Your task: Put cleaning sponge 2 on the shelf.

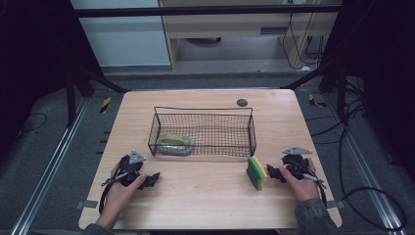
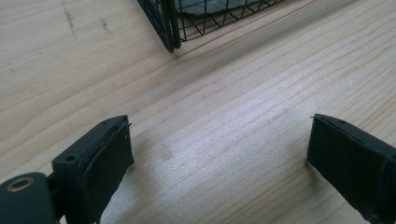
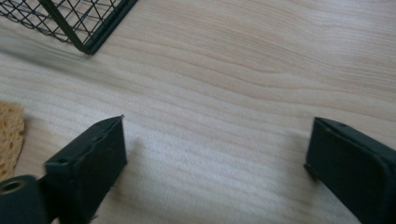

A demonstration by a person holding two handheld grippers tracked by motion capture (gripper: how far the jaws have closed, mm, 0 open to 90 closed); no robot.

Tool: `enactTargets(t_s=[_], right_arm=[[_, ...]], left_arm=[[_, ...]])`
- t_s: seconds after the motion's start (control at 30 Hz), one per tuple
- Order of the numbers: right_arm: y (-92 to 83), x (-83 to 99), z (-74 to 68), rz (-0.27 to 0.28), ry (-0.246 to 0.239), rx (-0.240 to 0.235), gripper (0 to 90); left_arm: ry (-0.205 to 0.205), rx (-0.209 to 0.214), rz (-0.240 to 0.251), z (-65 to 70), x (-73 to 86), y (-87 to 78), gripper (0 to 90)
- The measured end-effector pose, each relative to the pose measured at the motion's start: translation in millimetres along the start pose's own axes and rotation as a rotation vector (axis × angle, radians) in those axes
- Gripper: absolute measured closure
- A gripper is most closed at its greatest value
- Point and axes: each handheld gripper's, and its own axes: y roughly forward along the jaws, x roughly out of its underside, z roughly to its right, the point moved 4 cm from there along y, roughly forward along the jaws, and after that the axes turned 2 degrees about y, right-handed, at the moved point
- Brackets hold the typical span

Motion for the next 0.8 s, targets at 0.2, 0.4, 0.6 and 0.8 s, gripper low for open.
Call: enactTargets(t_s=[0.2, 0.4, 0.6, 0.8], right_arm=[[-20.2, 6.2, -2.8, -0.067, -0.021, 0.018, 8.3], [-47.8, 15.7, -8.5, -0.117, -0.032, 0.012, 10.6], [-76.2, 19.8, -26.6, -0.18, -0.059, -0.024, 12.5], [-90.4, 14.6, -49.9, -0.241, -0.095, -0.061, 13.4]], left_arm=[[-0.007, 0.005, 0.017, -1.7, 0.4, 5.5, 2.4], [-0.006, 0.009, 0.068, -1.9, 0.4, 10.1, 0.0], [0.0, 0.011, 0.069, -3.3, -0.3, 10.8, 0.0], [-0.007, 0.004, 0.069, -3.4, -1.0, 11.3, 0.0]])
